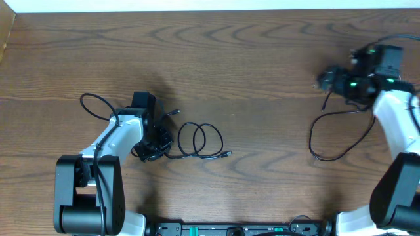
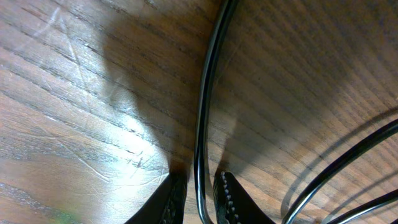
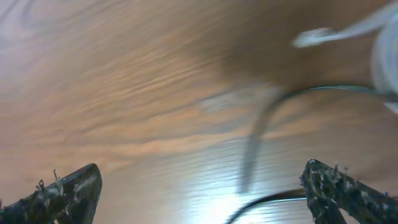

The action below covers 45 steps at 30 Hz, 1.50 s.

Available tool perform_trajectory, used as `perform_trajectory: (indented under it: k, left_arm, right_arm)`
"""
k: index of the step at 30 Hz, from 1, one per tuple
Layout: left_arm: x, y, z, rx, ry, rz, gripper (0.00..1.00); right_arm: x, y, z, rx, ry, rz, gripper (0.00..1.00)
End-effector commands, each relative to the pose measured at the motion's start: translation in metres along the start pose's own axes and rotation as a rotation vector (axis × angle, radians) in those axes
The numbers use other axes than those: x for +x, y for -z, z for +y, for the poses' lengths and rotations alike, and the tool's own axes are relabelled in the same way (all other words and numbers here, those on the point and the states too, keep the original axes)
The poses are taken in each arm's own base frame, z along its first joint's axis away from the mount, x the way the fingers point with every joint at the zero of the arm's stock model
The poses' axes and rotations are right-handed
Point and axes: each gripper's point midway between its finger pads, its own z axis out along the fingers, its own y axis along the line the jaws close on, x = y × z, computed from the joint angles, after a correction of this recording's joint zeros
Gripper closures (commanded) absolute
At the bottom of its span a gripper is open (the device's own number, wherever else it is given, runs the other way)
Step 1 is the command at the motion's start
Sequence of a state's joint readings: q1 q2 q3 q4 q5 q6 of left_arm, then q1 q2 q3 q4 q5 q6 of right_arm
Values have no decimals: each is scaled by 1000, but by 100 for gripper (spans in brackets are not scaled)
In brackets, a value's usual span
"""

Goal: Untangle cables

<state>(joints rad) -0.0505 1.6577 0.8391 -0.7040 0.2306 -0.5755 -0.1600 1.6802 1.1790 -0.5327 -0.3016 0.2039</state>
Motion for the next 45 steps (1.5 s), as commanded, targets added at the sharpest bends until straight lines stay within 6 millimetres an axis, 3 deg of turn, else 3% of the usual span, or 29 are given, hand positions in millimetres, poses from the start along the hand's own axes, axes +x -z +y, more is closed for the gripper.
perform_trajectory:
  k: [1,7,10,12,14,15,16,17,20,24,27,31,35,39,45]
  left_arm:
    - [5,-8,8,-24,0,10,79]
    - [5,-8,8,-24,0,9,80]
    - [5,-8,8,-23,0,10,91]
    - [6,-8,6,-14,0,17,92]
    - [9,-7,2,13,-16,35,92]
    - [16,-3,-7,79,-41,90,93]
    - [22,1,-14,133,-56,129,93]
    - [28,8,-25,220,-80,179,92]
    - [41,34,-57,491,-147,279,92]
    - [49,77,-85,825,-178,356,93]
    - [52,112,-101,1061,-197,400,93]
    - [55,145,-111,1257,-196,451,92]
    - [57,153,-111,1278,-205,449,92]
    - [62,168,-112,1289,-235,421,93]
    - [64,207,-114,1215,-313,261,93]
  right_arm:
    - [22,-6,40,-76,124,71,1]
    - [71,-13,95,-149,259,207,1]
    - [90,-14,124,-197,321,242,1]
    - [103,-14,142,-239,354,269,1]
    - [115,-13,157,-269,341,300,20]
    - [126,-11,170,-298,318,330,50]
    - [132,-9,177,-322,315,347,59]
    - [139,-6,187,-362,325,365,58]
    - [152,1,211,-457,356,396,43]
    - [161,10,229,-542,357,423,43]
    - [163,17,239,-604,328,445,41]
    - [161,23,244,-659,298,461,34]
    - [159,21,237,-633,289,461,19]
    - [164,17,223,-588,344,468,12]
    - [165,10,190,-455,352,488,8]
